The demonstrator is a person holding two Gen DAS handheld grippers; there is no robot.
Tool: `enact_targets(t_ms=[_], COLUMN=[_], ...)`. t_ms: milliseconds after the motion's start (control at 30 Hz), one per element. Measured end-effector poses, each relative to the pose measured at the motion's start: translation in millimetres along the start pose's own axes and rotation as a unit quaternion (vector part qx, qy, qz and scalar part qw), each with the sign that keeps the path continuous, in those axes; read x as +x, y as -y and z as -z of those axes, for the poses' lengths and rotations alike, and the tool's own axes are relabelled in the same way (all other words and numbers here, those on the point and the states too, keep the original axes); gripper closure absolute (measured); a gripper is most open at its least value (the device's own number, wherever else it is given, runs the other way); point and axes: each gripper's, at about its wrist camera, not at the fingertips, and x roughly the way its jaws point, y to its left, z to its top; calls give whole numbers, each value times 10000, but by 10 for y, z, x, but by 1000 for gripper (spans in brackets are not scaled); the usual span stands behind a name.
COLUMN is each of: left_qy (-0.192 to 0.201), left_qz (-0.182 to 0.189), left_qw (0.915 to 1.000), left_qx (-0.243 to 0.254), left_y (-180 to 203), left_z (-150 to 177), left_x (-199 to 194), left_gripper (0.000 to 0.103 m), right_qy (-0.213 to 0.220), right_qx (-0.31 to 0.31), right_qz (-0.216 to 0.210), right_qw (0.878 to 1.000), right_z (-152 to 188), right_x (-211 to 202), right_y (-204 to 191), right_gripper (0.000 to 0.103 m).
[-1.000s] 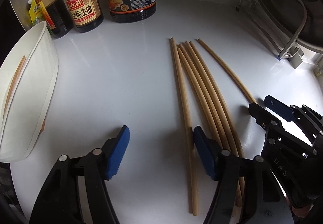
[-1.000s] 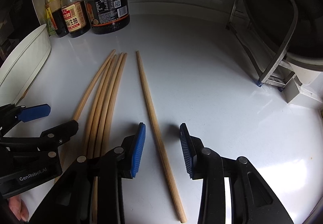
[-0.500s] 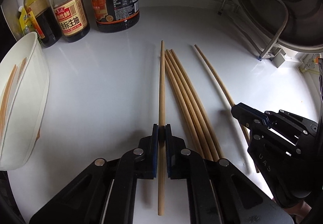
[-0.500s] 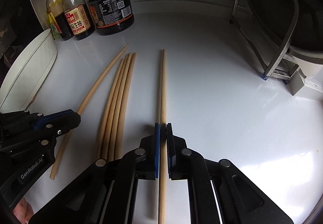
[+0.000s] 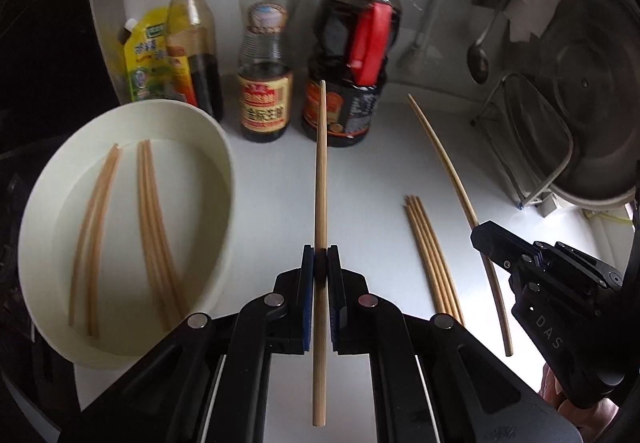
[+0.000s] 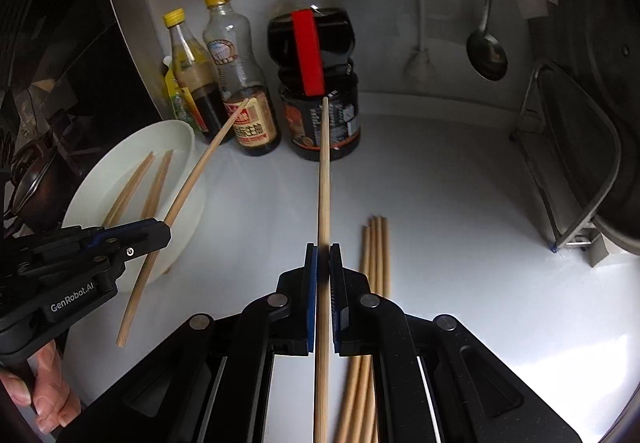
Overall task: Organize utensils
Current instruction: 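Carry both chopsticks into the basin and open both tools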
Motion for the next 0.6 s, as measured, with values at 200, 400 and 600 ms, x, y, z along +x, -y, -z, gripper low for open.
enact_targets(t_ms=[200,400,600], left_qy=[196,60,-220], left_qz=[-575,-950,-975], left_qw=[9972,9924,9916], left_qx=[-429,-781,-822], left_y=[-935,-1718,-2055], left_z=[-148,-194,-176], left_x=[-254,-147,137], left_gripper=[96,96,96], right_qy=[78,-234,-722], right_qx=[-462,-760,-658], right_qz=[-593,-942,-891], right_qw=[9971,9924,9912], right_z=[-386,-608,-667], right_x=[258,766,1280], right_y=[-841,-1598,-1980], right_gripper=[97,97,97])
